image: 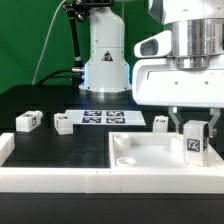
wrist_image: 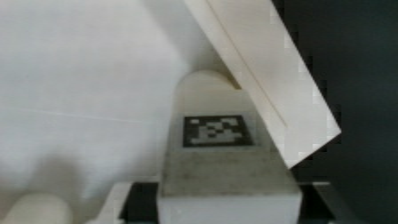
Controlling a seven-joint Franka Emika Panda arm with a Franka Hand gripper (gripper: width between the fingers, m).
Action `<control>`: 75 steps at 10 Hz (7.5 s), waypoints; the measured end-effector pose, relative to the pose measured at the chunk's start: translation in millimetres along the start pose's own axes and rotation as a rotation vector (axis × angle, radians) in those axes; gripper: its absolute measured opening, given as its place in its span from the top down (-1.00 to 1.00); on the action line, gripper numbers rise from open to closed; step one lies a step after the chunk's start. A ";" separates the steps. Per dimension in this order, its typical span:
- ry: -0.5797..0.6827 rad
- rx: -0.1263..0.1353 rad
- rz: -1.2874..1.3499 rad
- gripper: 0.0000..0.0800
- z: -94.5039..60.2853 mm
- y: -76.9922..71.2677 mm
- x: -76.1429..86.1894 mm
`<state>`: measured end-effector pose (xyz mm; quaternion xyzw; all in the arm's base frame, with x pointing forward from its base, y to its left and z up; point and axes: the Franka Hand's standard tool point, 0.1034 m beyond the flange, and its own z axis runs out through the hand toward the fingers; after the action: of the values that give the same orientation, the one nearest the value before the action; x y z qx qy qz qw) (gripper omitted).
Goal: Assemble one leg
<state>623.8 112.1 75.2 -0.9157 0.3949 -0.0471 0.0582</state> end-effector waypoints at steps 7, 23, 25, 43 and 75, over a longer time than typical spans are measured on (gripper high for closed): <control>-0.020 -0.005 0.635 0.26 0.9 -0.9 -6.0; -0.013 -0.031 -0.521 -0.62 3.3 -2.9 -6.5; -0.010 -0.037 -0.620 -0.62 3.4 -2.1 -5.7; -0.020 0.011 0.817 0.26 4.5 -3.6 -7.9; 0.092 -0.094 0.131 0.22 -1.5 34.3 22.7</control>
Offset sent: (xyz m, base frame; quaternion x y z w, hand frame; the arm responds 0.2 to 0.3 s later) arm -0.0020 0.0017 -0.0009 -0.0038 0.0026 0.2297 0.9732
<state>614.5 72.1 72.7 -0.8865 0.4579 -0.0664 -0.0001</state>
